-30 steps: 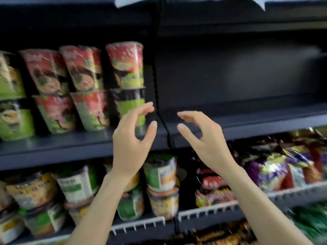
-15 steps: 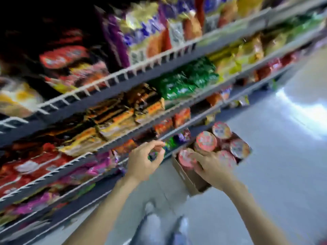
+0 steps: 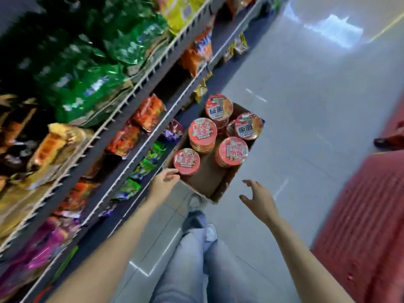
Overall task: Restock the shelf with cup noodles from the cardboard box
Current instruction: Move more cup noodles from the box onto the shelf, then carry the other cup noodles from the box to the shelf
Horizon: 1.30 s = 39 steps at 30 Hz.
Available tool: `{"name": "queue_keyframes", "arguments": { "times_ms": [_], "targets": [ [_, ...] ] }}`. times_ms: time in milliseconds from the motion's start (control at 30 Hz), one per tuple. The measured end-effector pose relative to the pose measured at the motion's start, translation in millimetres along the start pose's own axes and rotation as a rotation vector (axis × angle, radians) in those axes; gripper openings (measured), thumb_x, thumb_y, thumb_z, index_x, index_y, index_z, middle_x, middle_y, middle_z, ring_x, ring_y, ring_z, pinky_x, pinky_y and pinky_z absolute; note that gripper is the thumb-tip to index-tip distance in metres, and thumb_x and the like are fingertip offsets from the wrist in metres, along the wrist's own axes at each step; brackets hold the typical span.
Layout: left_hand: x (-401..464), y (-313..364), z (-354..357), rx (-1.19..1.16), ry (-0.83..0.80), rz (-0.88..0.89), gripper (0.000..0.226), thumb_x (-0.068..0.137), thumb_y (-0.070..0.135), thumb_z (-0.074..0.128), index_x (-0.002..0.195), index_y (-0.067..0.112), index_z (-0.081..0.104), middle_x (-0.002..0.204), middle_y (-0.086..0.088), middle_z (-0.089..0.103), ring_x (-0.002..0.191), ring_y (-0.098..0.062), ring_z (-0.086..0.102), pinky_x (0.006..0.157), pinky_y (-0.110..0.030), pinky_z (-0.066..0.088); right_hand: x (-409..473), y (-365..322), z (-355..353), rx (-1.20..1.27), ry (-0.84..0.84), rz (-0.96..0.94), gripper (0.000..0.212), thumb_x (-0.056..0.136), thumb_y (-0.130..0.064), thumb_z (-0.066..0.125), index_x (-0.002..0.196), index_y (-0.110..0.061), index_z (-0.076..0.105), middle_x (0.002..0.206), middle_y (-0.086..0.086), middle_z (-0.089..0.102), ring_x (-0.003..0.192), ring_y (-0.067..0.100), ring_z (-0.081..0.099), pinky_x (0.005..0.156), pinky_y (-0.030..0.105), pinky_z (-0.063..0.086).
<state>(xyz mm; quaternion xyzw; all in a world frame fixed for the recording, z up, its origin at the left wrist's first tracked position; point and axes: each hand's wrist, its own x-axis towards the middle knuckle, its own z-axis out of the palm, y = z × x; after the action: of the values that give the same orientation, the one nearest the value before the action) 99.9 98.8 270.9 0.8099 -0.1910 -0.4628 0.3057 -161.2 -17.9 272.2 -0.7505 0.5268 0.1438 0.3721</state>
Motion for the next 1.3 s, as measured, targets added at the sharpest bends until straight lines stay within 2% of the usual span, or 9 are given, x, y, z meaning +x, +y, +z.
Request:
{"name": "queue_keyframes", "arguments": {
  "times_ms": [100,267,433,700,800,900,1067,1167,1300],
  "targets": [
    [51.4,7.3,22.0,-0.004,-0.028,-0.068,0.018,0.088,0.004,0.06,0.106,0.008,0.062,0.091,-0.01,0.063,0.082,-0.018,0.057,0.063,-0.012,0.042,53.1,7.5,0.8,0.101,0.03,0.095,0.054,0.086,-0.026,0.066,0.134,-0.011,0.047,0.13,0.011,0.054,0.121,0.028,0.049,0.095,0.037,0.04],
    [136.3,11.4,70.7,-0.185,0.02,-0.234,0.015,0.092,0.01,0.055,0.107,0.013,0.057,0.091,-0.005,0.062,0.076,-0.015,0.059,0.065,-0.02,0.043,163.5,35.9,1.8,0.216,0.054,0.154,0.059,0.082,-0.03,0.072,0.132,-0.007,0.049,0.128,0.013,0.058,0.118,0.028,0.053,0.092,0.037,0.043],
    [226.1,-5.8,131.4,-0.346,0.102,-0.438,0.028,0.094,0.017,0.053,0.122,0.011,0.052,0.089,-0.002,0.063,0.073,-0.011,0.058,0.053,-0.018,0.047,268.0,78.4,29.4,0.129,-0.013,0.194,0.066,0.081,-0.035,0.072,0.132,-0.002,0.046,0.128,0.017,0.052,0.12,0.032,0.046,0.095,0.04,0.039],
    [322.3,-50.8,196.1,-0.672,0.169,-0.65,0.058,0.092,0.033,0.057,0.142,0.021,0.029,0.143,-0.016,0.04,0.12,-0.034,0.051,0.09,-0.041,0.05,358.5,126.9,87.5,0.022,-0.037,0.329,0.076,0.076,-0.044,0.074,0.129,0.0,0.042,0.128,0.024,0.047,0.123,0.039,0.04,0.099,0.046,0.037],
    [343.0,-58.7,202.7,-0.896,0.197,-0.642,0.066,0.091,0.025,0.061,0.144,0.022,0.023,0.144,-0.018,0.037,0.122,-0.038,0.05,0.1,-0.047,0.045,361.1,132.7,98.2,0.094,0.023,0.278,0.065,0.076,-0.034,0.077,0.121,0.0,0.045,0.123,0.024,0.049,0.118,0.04,0.044,0.095,0.047,0.041],
    [358.0,-66.4,210.1,-1.091,0.265,-0.566,0.052,0.09,0.016,0.06,0.136,0.018,0.036,0.138,-0.014,0.047,0.126,-0.032,0.048,0.103,-0.048,0.041,356.4,132.3,103.0,0.167,0.052,0.195,0.061,0.083,-0.026,0.072,0.13,-0.005,0.04,0.127,0.019,0.046,0.115,0.034,0.048,0.087,0.04,0.043],
    [361.7,-77.0,216.0,-1.037,0.262,-0.511,0.053,0.091,0.025,0.058,0.139,0.02,0.035,0.125,-0.007,0.056,0.123,-0.026,0.051,0.095,-0.036,0.047,362.3,129.1,107.5,0.295,-0.022,0.081,0.051,0.09,-0.017,0.062,0.132,-0.014,0.033,0.13,0.015,0.049,0.111,0.031,0.053,0.081,0.034,0.043],
    [353.1,-85.4,212.8,-0.996,0.246,-0.485,0.054,0.092,0.025,0.057,0.14,0.022,0.032,0.117,-0.003,0.057,0.119,-0.024,0.053,0.092,-0.035,0.049,370.6,125.3,105.6,0.405,-0.103,0.179,0.047,0.09,-0.019,0.062,0.127,-0.018,0.031,0.119,0.01,0.058,0.102,0.031,0.06,0.082,0.048,0.053],
    [327.0,-99.5,204.2,-0.928,0.26,-0.47,0.06,0.091,0.028,0.058,0.143,0.024,0.028,0.126,-0.002,0.054,0.118,-0.021,0.054,0.081,-0.029,0.052,371.2,132.1,103.3,0.593,-0.12,0.326,0.063,0.082,-0.021,0.073,0.134,-0.025,0.036,0.117,0.006,0.062,0.1,0.024,0.063,0.081,0.048,0.056]
  ]
}}
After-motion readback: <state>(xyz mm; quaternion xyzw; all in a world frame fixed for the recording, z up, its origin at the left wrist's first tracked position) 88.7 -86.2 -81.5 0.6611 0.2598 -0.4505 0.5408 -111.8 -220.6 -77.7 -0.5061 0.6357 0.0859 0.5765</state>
